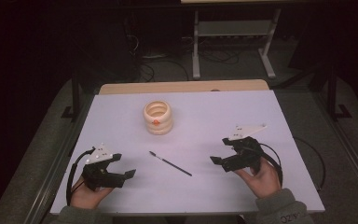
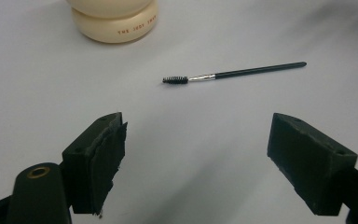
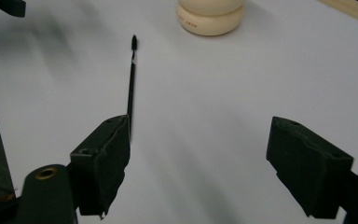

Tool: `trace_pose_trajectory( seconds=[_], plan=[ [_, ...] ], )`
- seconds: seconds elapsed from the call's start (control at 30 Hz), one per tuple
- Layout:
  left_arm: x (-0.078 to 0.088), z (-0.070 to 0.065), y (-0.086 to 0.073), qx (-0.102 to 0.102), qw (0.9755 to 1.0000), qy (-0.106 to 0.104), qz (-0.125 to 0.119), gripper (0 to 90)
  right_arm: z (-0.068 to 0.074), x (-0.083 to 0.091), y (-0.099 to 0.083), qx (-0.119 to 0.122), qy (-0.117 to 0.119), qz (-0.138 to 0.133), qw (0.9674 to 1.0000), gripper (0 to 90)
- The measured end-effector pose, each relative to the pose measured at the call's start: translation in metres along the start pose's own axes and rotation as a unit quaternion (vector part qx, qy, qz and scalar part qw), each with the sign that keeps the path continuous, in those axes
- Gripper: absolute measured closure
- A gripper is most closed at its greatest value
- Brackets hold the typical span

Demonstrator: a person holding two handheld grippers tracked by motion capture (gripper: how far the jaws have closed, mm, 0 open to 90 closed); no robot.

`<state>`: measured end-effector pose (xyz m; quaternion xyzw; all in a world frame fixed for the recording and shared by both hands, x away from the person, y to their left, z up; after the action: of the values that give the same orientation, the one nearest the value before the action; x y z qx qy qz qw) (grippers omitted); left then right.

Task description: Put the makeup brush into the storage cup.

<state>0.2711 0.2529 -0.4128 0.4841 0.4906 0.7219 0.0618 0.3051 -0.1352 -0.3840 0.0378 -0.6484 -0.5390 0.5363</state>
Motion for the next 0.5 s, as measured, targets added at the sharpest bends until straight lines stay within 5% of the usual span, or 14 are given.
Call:
trace_pose_trajectory(
  seconds=[0.5],
  plan=[
    [-0.003, 0.000, 0.004, 0.003, 1.0000, -0.002, -0.008, 19.3, 0.020, -0.046, 0.021, 0.026, 0.021, 0.052, 0.9981, 33.9]
  ],
)
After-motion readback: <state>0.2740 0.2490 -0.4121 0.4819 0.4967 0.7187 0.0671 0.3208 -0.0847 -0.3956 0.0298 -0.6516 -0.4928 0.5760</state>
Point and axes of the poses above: each handheld gripper's, and its own axes: x roughly backward along the jaws, y roughly out of its top, z roughly to its left, the point moved 3 cm from there along -x, roughly forward along the jaws, and after that the axes turned 7 degrees about -x, right-handed, at the moved point
